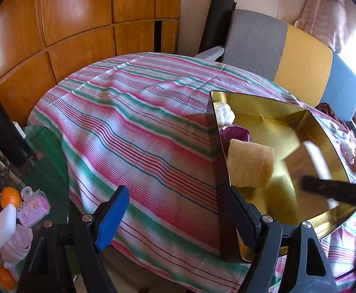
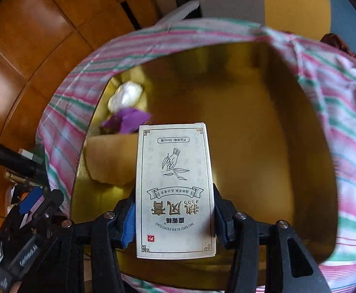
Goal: Organize objects
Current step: 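Lower the white box into the tray and open the right gripper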
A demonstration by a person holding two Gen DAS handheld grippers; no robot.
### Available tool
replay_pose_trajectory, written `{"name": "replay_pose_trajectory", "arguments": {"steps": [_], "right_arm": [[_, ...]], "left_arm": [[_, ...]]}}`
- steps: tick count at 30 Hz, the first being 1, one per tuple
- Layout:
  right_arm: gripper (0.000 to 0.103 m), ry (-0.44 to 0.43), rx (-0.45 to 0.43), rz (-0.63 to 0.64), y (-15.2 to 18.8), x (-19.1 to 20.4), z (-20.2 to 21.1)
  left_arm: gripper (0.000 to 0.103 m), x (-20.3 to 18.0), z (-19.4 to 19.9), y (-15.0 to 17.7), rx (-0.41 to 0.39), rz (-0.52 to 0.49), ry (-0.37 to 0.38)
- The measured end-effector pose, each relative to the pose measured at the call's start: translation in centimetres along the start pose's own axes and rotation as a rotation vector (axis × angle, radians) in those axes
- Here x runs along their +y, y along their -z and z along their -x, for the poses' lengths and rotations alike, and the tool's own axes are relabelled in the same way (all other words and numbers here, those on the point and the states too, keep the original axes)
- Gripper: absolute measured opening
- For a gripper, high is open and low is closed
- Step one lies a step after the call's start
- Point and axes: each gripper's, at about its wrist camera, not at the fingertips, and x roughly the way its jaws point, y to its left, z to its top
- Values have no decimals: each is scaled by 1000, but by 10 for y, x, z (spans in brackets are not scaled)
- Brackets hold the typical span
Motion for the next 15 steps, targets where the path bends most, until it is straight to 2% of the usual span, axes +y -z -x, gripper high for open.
{"name": "replay_pose_trajectory", "arguments": {"steps": [2,5,8,11,14,15], "right_arm": [[55,-90,33,-16,4,8,-10],[66,-198,50,-30,15,12,-14],[67,-313,64,-64,20,10,-12],[67,-353,69,-65,21,16,-20],[67,-450,109,-74,23,23,-28],[67,-457,105,-61,23,27,-29]], "left_arm": [[81,0,-1,0,5,2,4],[81,3,0,-2,0,16,5],[82,7,1,-4,-7,33,-1],[82,8,0,-4,-4,36,-7],[82,8,2,-4,-11,34,-6],[82,7,4,-4,-16,32,-8]]}}
